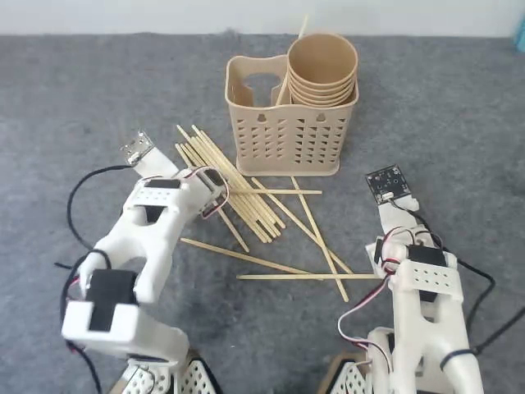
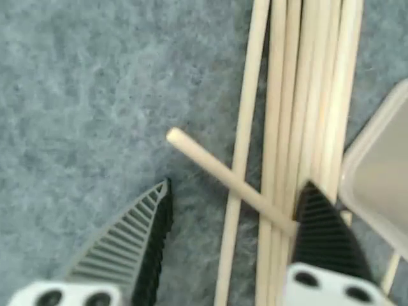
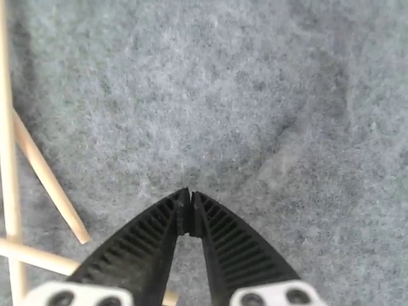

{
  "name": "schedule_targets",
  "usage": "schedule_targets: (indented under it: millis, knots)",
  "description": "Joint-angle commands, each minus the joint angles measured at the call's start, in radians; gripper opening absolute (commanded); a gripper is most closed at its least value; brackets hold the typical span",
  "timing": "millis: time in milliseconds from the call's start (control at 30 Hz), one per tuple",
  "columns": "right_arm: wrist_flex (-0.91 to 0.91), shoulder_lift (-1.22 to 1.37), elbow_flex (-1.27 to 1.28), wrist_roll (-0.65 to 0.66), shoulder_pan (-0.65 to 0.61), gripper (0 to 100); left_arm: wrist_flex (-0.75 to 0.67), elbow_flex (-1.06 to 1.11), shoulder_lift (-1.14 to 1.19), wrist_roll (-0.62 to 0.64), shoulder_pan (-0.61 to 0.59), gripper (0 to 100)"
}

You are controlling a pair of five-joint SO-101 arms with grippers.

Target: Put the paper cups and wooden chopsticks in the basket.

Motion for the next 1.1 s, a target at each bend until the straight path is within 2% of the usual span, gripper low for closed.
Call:
schedule_targets:
  millis: [0, 200, 333, 533, 833, 1067]
  knots:
    - [0.008, -0.039, -0.009, 0.006, 0.013, 0.9, 0.061, -0.15, 0.074, 0.005, 0.008, 14]
    - [0.008, -0.039, -0.011, 0.008, 0.013, 0.9, 0.081, -0.174, 0.103, 0.003, 0.037, 11]
    - [0.005, -0.039, -0.011, 0.009, 0.013, 0.9, 0.135, -0.182, 0.103, -0.037, 0.04, 0]
    - [0.004, -0.039, -0.011, 0.011, 0.013, 0.9, 0.201, -0.171, 0.08, -0.064, 0.029, 1]
    - [0.001, -0.039, -0.011, 0.012, 0.013, 0.9, 0.233, -0.042, -0.296, -0.167, -0.011, 1]
    - [0.001, -0.039, -0.011, 0.012, 0.013, 0.9, 0.227, -0.004, -0.598, -0.295, -0.104, 1]
